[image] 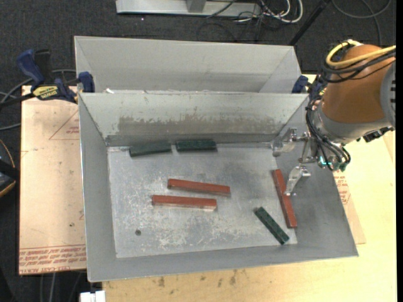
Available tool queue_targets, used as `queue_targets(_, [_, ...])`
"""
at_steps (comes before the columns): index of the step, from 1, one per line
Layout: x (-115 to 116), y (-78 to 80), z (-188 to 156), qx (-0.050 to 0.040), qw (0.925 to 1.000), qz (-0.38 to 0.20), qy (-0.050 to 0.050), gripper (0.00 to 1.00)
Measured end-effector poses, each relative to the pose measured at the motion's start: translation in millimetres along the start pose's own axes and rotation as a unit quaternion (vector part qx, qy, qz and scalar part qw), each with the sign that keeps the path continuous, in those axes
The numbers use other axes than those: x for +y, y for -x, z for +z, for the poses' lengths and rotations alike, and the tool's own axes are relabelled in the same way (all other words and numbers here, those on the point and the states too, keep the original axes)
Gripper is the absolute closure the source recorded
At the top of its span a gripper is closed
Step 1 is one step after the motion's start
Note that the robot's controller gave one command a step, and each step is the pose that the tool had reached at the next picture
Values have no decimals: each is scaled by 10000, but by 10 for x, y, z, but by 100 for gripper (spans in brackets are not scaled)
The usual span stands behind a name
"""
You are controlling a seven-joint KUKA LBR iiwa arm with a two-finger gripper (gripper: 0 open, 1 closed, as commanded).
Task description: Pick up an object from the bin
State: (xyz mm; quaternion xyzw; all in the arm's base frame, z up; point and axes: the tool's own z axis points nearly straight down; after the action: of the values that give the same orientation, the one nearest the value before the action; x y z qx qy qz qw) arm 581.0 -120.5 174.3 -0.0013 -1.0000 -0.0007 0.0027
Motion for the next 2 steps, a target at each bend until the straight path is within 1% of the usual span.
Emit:
queue_targets(1, [3,18,-42,-35,10000,-11,-6,0])
queue_targets(2, [36,-87,450,-69,10000,12,-14,0])
